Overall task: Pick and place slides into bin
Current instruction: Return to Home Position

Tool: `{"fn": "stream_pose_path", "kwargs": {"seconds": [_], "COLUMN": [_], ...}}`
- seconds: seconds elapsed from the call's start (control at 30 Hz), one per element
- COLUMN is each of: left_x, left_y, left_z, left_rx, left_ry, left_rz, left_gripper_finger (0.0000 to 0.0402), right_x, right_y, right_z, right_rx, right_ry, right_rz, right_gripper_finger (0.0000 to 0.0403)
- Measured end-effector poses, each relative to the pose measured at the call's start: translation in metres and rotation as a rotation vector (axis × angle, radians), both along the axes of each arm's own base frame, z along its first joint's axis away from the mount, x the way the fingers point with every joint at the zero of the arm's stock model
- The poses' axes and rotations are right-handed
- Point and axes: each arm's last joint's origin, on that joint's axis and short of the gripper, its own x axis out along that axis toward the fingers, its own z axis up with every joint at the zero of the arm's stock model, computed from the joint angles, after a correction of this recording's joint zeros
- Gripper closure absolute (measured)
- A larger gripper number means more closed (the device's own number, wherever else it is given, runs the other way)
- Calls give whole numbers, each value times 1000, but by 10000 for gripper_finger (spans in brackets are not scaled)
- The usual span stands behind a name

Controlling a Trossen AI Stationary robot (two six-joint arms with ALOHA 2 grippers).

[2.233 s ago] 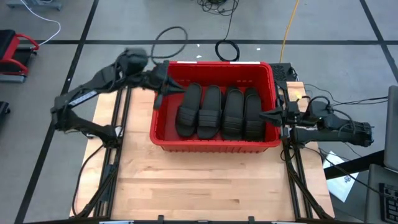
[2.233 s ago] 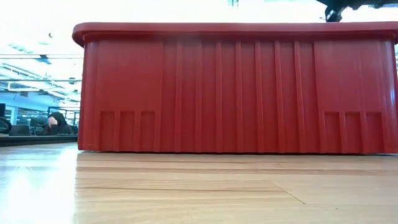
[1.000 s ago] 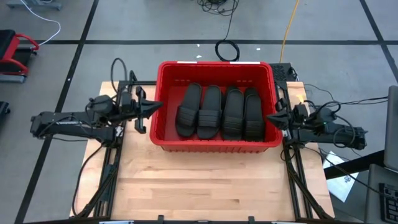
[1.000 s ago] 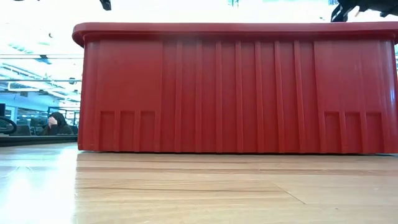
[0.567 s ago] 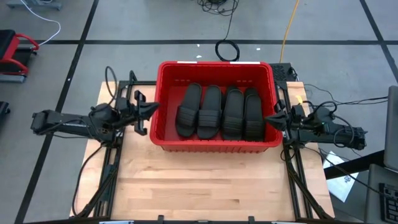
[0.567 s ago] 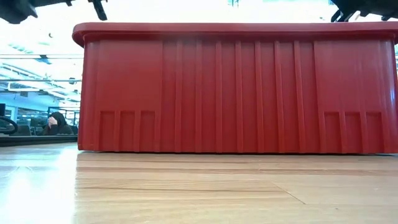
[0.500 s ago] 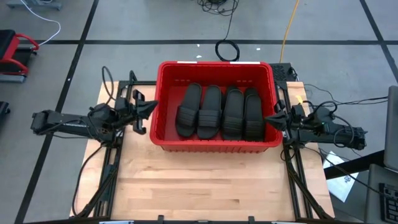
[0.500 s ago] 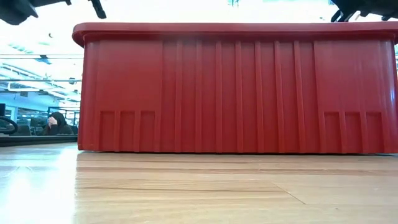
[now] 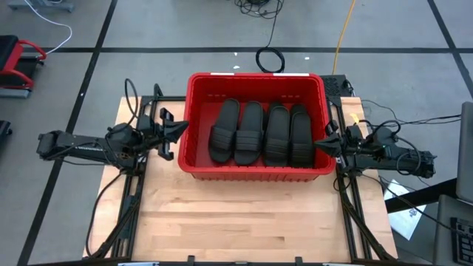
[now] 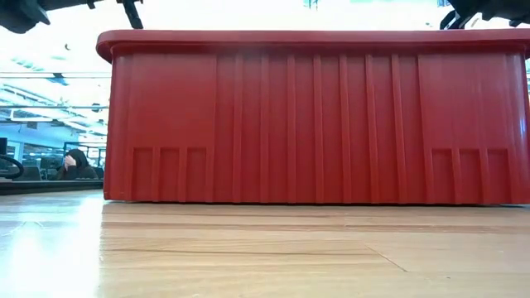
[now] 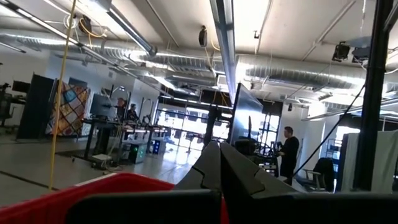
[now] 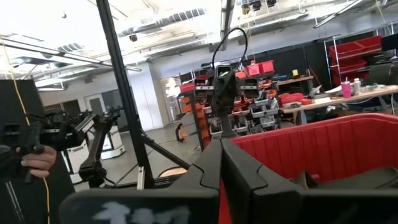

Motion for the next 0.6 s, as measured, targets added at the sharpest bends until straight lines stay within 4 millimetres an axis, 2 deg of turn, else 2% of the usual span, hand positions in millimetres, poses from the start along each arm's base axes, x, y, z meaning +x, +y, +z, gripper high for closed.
{"fn": "stream_pose_path", "kwargs": {"seconds": [0.6], "left_x": [0], "left_y": [0], "left_z": [0], "left_rx": [7], "left_ry": [2], "left_rz": [2], "left_gripper_finger": [401], "right_x": [0], "right_y": [0], "right_z": [0], "right_rx": [-7], "right_ry": [0], "right_rz": [-2], "right_gripper_finger": [403]}}
